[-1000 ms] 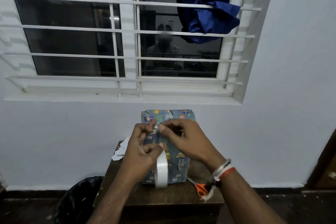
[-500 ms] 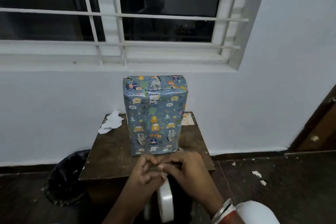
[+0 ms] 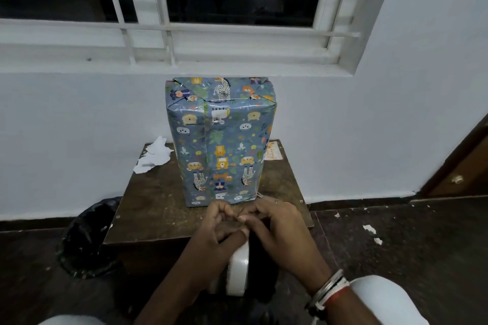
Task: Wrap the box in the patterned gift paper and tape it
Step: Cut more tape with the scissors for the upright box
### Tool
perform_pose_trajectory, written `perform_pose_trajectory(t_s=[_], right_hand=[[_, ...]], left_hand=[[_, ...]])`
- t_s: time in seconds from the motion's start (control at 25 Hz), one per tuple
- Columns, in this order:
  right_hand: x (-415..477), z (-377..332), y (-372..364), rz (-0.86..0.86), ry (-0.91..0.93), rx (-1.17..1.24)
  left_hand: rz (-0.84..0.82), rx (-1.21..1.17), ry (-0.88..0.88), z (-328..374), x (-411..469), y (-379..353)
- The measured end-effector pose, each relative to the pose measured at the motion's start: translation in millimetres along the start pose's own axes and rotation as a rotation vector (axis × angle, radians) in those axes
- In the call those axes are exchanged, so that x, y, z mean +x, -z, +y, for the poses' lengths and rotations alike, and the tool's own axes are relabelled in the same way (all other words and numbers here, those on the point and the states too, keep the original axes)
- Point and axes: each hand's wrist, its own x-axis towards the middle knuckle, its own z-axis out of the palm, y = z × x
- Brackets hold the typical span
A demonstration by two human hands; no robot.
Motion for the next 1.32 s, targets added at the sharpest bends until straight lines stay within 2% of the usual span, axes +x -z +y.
perform_pose_trajectory(t_s=[0.2, 0.32, 0.6, 0.96, 1.04, 1.2, 1.32], right_hand=[[4, 2, 3, 0.0, -0.005, 0.015], [6, 2, 3, 0.003, -0.037, 0.051], [7, 2, -2, 0.088, -0.003, -0.001], [7, 2, -4, 0.093, 0.0, -0.004], [7, 0, -3, 0.108, -0.05, 0.035], [7, -5, 0, 0.102, -0.301, 0.177], [10, 13, 4, 0.155, -0.379, 0.001]], left_hand=[[0.024, -0.044, 0.003, -2, 5, -1], [0.047, -0.115, 0.08, 2, 5, -5], [0.073, -0.235, 0.134, 10, 2, -8], [0.05, -0.237, 0.174, 13, -2, -9], [0.043, -0.247, 0.189, 13, -2, -7], [0.023, -0.283, 0.223, 14, -2, -3], [0.029, -0.335, 0.226, 17, -1, -1]])
